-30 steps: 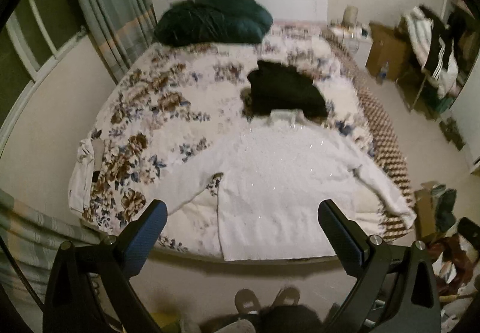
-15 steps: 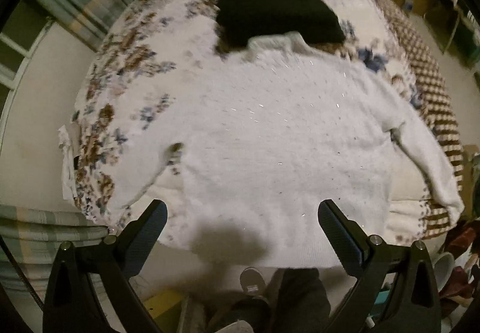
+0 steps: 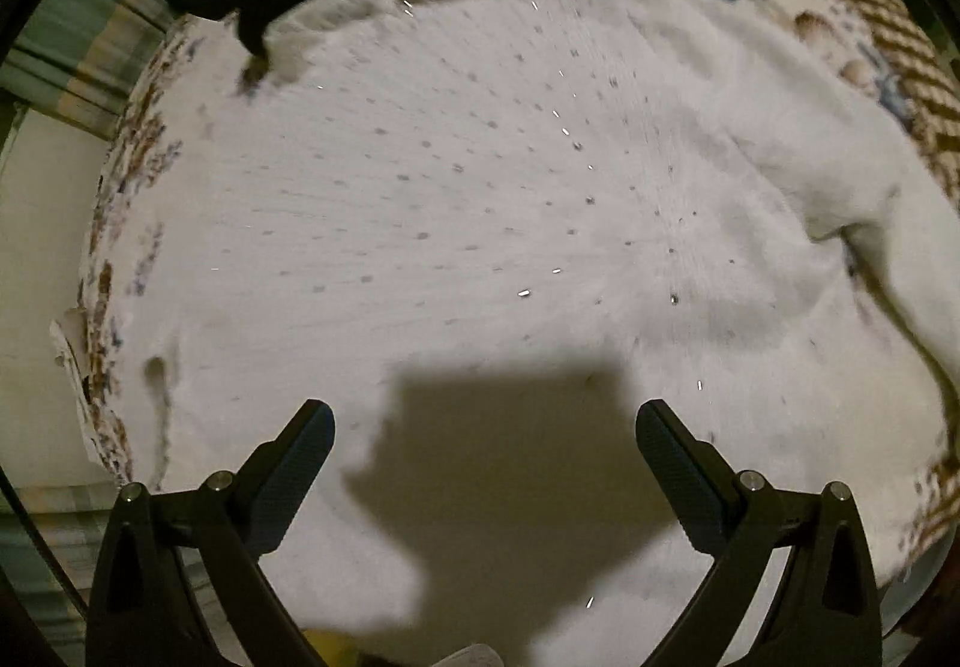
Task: Fold small clothes
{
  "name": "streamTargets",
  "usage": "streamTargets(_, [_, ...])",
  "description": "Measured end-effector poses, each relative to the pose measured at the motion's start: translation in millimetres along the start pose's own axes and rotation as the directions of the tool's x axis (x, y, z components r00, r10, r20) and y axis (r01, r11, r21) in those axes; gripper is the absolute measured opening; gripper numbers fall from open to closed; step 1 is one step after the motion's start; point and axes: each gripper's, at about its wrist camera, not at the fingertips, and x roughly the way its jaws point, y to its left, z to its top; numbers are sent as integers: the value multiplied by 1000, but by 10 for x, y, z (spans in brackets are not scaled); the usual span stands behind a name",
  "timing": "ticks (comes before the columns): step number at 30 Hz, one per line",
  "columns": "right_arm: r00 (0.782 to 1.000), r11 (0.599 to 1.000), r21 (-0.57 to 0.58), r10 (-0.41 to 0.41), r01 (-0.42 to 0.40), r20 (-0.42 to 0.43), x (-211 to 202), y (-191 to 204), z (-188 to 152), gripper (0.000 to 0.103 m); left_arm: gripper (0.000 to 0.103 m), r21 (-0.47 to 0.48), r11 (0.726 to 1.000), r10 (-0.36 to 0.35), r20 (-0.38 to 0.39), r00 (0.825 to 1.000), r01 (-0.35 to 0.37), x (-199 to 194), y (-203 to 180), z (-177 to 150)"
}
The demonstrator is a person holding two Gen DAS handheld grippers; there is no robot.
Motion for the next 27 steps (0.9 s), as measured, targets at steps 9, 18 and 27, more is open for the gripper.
streamTargets(9, [983, 988, -111, -90, 109, 159, 297, 227, -7, 13, 103, 35, 999, 13, 17, 1000, -14, 305, -258, 153])
streamTargets(18, [997, 998, -50, -39, 43, 66, 304, 44, 177, 18, 103, 15, 999, -34, 10, 999, 34, 405, -264, 191])
streamTargets(27, [956, 932, 236, 291, -276, -30, 617, -236, -328, 59, 103, 1, 998, -57, -4, 998, 57, 522, -235, 254])
